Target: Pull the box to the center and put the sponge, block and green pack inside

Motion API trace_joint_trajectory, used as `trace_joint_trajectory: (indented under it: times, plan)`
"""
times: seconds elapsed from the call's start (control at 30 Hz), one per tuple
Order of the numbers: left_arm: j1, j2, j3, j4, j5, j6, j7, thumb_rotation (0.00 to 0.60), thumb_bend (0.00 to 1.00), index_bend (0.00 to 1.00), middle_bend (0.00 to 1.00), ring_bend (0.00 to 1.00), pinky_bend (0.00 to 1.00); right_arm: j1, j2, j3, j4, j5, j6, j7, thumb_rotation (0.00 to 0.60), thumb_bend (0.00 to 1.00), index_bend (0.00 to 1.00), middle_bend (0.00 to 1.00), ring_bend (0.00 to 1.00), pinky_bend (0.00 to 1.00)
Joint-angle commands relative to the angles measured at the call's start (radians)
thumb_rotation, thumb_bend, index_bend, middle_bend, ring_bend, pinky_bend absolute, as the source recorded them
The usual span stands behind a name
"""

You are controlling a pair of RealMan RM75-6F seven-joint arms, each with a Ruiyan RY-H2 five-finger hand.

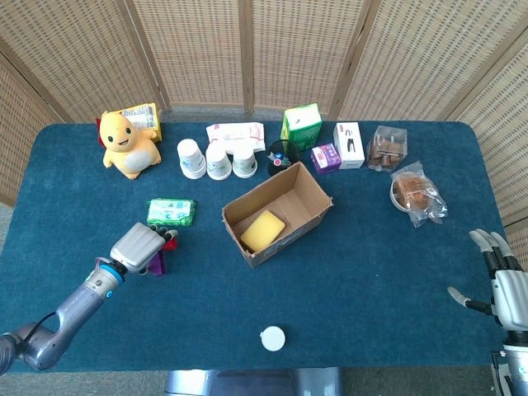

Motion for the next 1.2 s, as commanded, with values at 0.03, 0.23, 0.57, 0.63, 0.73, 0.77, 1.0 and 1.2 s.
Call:
trace_joint_trajectory:
  times: [0.03, 0.23, 0.57, 0.63, 0.73, 0.77, 1.0, 1.2]
  plan:
    - [0.009, 0.037, -0.016, -0.036, 0.026, 0.028, -0.045, 0.600, 0.19, 0.46, 0.50, 0.42, 0.62, 0.000, 0.000, 0.000, -0.001, 0.000, 0.000, -0.001, 0.600, 0.00, 0.09, 0.00, 0.00, 0.23]
    - [0.016, 0.136, -0.061, -0.131, 0.067, 0.092, -0.115, 0.600, 0.19, 0.46, 0.50, 0.42, 0.62, 0.002, -0.001, 0.000, 0.000, 0.001, -0.005, -0.002, 0.600, 0.00, 0.09, 0.00, 0.00, 0.23]
    - [-0.080, 0.249, -0.230, -0.391, -0.016, 0.117, -0.006, 0.600, 0.17, 0.45, 0.49, 0.42, 0.62, 0.001, 0.001, -0.001, -0.007, -0.003, -0.001, 0.004, 0.600, 0.00, 0.10, 0.00, 0.00, 0.23]
    - [-0.120, 0.228, -0.260, -0.420, -0.078, 0.102, 0.048, 0.600, 0.17, 0.45, 0.49, 0.42, 0.61, 0.001, 0.003, -0.001, -0.006, 0.000, -0.003, 0.009, 0.600, 0.00, 0.10, 0.00, 0.00, 0.23]
    - [-0.176, 0.181, -0.294, -0.430, -0.170, 0.090, 0.115, 0.600, 0.17, 0.44, 0.49, 0.42, 0.61, 0.002, 0.004, 0.001, -0.003, 0.003, -0.006, 0.019, 0.600, 0.00, 0.10, 0.00, 0.00, 0.23]
    - [-0.202, 0.154, -0.306, -0.425, -0.217, 0.088, 0.145, 0.600, 0.17, 0.44, 0.49, 0.42, 0.61, 0.002, 0.005, 0.001, -0.002, 0.003, -0.006, 0.023, 0.600, 0.00, 0.10, 0.00, 0.00, 0.23]
    - [-0.353, -0.008, -0.347, -0.328, -0.480, 0.090, 0.275, 0.600, 0.16, 0.43, 0.47, 0.40, 0.61, 0.003, 0.005, 0.002, 0.008, 0.005, -0.009, 0.041, 0.600, 0.00, 0.10, 0.00, 0.00, 0.23]
    - [-0.457, -0.129, -0.362, -0.219, -0.585, 0.112, 0.325, 0.600, 0.14, 0.32, 0.20, 0.15, 0.50, 0.007, 0.001, 0.003, 0.016, 0.011, -0.019, 0.044, 0.600, 0.00, 0.10, 0.00, 0.00, 0.23]
